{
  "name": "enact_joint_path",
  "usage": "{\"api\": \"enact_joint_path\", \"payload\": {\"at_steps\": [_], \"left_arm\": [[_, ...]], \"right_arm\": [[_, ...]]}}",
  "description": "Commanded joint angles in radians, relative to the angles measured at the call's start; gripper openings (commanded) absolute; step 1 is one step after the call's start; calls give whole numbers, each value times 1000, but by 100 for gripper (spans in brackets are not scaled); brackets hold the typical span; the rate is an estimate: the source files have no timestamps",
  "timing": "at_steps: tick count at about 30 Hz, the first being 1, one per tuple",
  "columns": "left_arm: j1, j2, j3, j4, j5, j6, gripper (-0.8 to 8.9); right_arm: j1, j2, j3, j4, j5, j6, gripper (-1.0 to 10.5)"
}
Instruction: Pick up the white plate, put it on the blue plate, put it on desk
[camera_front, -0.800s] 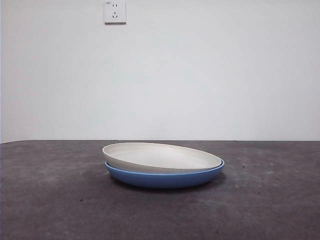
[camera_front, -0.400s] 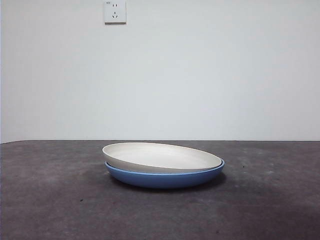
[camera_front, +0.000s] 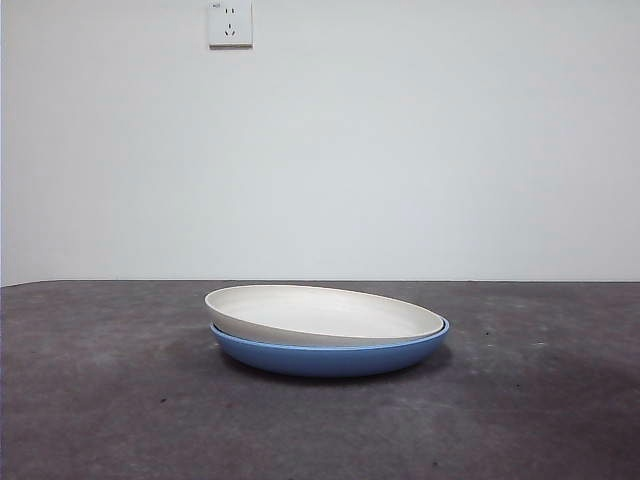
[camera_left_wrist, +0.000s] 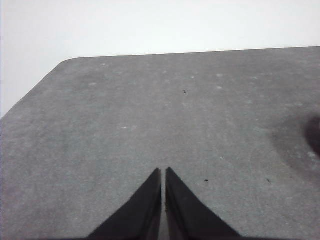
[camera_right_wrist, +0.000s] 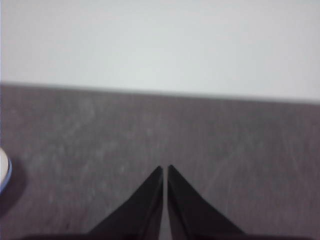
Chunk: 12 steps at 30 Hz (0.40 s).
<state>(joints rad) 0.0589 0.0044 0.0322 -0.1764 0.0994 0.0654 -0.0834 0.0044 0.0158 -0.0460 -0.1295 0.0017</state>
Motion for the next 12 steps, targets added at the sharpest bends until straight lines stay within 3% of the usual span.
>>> {"api": "enact_joint_path", "payload": {"at_steps": [1, 12], "left_arm": [[2, -1, -20, -9, -2, 1, 15], [2, -1, -20, -9, -2, 1, 15]], "right_arm": [[0, -1, -5, -76, 10, 16, 10], [0, -1, -4, -110, 26, 28, 10]]}}
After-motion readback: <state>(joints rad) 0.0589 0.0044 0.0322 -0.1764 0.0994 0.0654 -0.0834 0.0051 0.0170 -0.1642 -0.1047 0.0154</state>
